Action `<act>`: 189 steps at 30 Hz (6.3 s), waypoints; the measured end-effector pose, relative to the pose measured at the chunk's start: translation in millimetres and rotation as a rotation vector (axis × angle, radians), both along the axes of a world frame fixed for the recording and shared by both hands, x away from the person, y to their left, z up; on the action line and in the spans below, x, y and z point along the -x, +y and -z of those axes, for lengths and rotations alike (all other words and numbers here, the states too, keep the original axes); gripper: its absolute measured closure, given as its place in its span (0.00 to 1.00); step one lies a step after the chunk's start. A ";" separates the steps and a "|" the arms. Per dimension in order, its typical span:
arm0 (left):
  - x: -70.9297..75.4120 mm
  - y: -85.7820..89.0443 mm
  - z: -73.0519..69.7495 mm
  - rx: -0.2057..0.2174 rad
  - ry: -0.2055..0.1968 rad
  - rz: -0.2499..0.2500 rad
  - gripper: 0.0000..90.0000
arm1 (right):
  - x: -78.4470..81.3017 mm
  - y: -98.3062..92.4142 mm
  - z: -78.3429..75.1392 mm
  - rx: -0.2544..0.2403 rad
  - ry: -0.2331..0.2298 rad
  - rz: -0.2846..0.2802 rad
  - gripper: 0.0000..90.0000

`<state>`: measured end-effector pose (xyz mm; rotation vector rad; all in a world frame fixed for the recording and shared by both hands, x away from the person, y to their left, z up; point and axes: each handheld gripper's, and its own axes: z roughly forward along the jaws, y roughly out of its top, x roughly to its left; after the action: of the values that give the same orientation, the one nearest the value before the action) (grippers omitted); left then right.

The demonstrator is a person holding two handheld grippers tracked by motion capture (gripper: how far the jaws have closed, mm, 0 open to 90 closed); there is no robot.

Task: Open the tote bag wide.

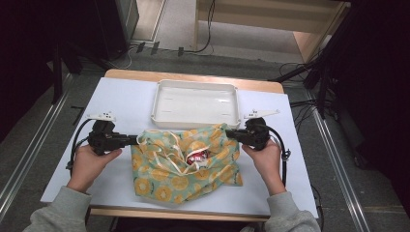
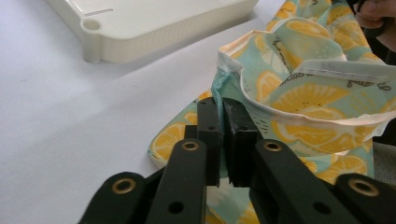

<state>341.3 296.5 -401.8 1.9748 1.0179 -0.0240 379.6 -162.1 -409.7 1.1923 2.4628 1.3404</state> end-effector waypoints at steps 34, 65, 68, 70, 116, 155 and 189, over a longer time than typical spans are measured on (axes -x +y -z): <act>14.7 -51.9 -35.9 -0.017 -0.021 0.173 0.69 | 32.6 38.7 -38.8 -0.029 -0.059 -0.141 0.76; 31.5 -36.4 -14.6 -0.055 -0.019 0.123 1.00 | 41.4 114.3 -30.2 -0.045 -0.029 -0.287 0.71; 32.0 -35.8 -14.4 -0.052 -0.021 0.115 1.00 | 42.1 120.9 -28.9 -0.038 -0.029 -0.302 0.70; 32.0 -35.2 -14.7 -0.046 -0.029 0.113 1.00 | 42.6 125.1 -27.7 -0.039 -0.023 -0.306 0.69; 41.7 -18.7 -14.7 -0.014 -0.045 0.128 1.00 | -2.1 108.3 -49.1 -0.041 -0.046 -0.175 1.00; 45.1 -15.7 -17.9 0.008 -0.029 0.150 1.00 | 19.8 155.8 -29.2 0.003 -0.019 -0.280 1.00; 18.8 0.9 4.7 -0.077 0.040 0.103 1.00 | -42.0 165.7 -21.5 0.100 -0.018 -0.282 0.99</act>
<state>322.5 297.4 -406.4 2.1033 0.9538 -0.0820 421.6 3.6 -388.2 0.8318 2.7274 1.2605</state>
